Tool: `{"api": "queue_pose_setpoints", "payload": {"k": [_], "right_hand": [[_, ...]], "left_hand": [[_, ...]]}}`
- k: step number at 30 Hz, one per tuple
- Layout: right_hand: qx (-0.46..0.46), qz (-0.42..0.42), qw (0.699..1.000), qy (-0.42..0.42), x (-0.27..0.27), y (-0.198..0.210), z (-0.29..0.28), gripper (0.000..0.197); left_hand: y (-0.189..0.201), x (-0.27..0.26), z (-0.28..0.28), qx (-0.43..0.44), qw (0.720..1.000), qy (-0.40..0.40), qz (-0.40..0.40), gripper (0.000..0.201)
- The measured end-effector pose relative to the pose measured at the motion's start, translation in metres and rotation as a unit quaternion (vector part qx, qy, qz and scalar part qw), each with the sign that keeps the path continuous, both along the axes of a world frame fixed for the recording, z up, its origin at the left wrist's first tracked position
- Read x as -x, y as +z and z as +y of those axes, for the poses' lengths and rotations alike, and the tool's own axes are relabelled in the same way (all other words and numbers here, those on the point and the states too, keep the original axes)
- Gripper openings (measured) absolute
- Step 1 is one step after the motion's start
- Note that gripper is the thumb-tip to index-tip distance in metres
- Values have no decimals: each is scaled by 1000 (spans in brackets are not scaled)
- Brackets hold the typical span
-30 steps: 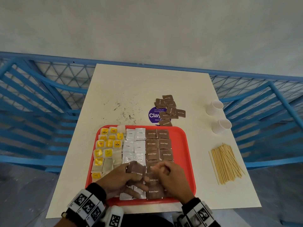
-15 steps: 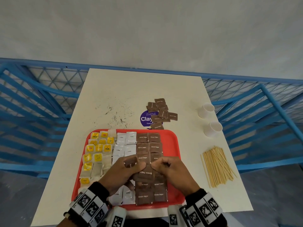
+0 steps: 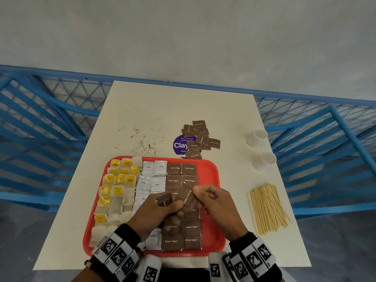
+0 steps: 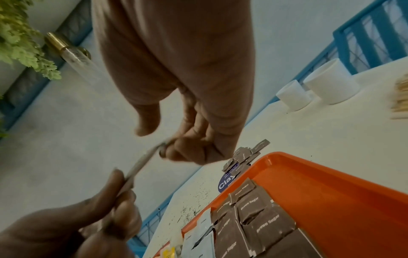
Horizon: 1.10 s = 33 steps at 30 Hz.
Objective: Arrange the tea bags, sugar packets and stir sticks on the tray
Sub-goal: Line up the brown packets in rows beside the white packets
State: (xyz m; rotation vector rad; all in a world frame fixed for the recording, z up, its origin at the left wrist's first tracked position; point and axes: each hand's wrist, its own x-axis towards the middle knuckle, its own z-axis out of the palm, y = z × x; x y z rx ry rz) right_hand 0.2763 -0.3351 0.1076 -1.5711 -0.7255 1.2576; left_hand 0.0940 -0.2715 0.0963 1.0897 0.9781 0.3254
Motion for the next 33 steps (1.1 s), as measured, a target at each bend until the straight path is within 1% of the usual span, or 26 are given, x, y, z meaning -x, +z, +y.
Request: {"api": "queue_pose_setpoints", "payload": {"k": [1, 2, 4, 5, 7, 8, 9, 10, 11, 12, 13, 15, 16, 19, 23, 25, 26, 27, 28, 30, 31, 32, 33], "right_hand": [[7, 19, 1000, 12, 3, 0, -2, 24], [9, 35, 999, 20, 6, 1, -3, 21], [3, 48, 999, 9, 10, 0, -5, 12], [1, 45, 999, -1, 10, -3, -6, 10], [13, 18, 1000, 11, 2, -11, -6, 10], [27, -19, 998, 46, -5, -18, -7, 10], [48, -79, 990, 102, -12, -27, -8, 11], [72, -149, 971, 170, -18, -34, -9, 12], [93, -215, 943, 236, -21, -44, -10, 13], [109, -261, 915, 286, -23, -52, -12, 16], [129, -281, 897, 317, -23, -61, -13, 22], [160, -287, 879, 346, -21, -75, -16, 37], [173, -294, 871, 355, -18, -80, -16, 36], [202, -333, 845, 366, -13, -89, -13, 27], [212, -383, 818, 374, -4, -85, -8, 30], [211, -416, 808, 359, -1, -80, -8, 34], [204, -431, 810, 341, 1, -77, -9, 39], [186, -441, 819, 316, 3, -72, -9, 42], [154, -432, 842, 284, 7, -63, -7, 43], [60, -340, 915, 208, 20, -39, -1, 38], [21, -278, 943, 185, 30, -27, 3, 32], [-10, -225, 958, 177, 39, -15, 8, 28], [-44, -195, 964, 174, 48, -7, 11, 23]], "left_hand": [[-1, -3, -1, 3, 1000, 19, 0, 20], [-1, -5, -2, 5, 1000, 27, 4, 18], [-2, -10, -6, 1, 1000, -2, 18, 7], [-3, -11, -8, -2, 999, -24, 22, 7], [-5, -8, -10, 4, 998, -46, 37, 12], [-6, -4, -9, 10, 998, -44, 48, 17], [-8, 1, -8, 19, 998, -36, 57, 22], [-9, 8, -6, 34, 997, -25, 60, 24], [-10, 14, -4, 54, 997, -12, 55, 25], [-9, 21, -3, 73, 996, 1, 48, 26], [-9, 27, -1, 87, 995, 12, 42, 28], [-4, 36, 3, 101, 994, 33, 33, 32], [-1, 39, 5, 107, 993, 44, 29, 32], [5, 43, 10, 119, 989, 85, 9, 28], [5, 43, 14, 113, 986, 123, -20, 25], [6, 42, 14, 121, 982, 141, -32, 23], [7, 41, 14, 129, 979, 153, -42, 24], [6, 40, 15, 135, 975, 168, -51, 26], [7, 39, 16, 141, 972, 180, -59, 29], [9, 35, 16, 143, 970, 182, -68, 33], [10, 31, 16, 138, 973, 169, -69, 34], [12, 27, 16, 133, 977, 150, -67, 36], [13, 23, 14, 126, 982, 126, -64, 38]]}}
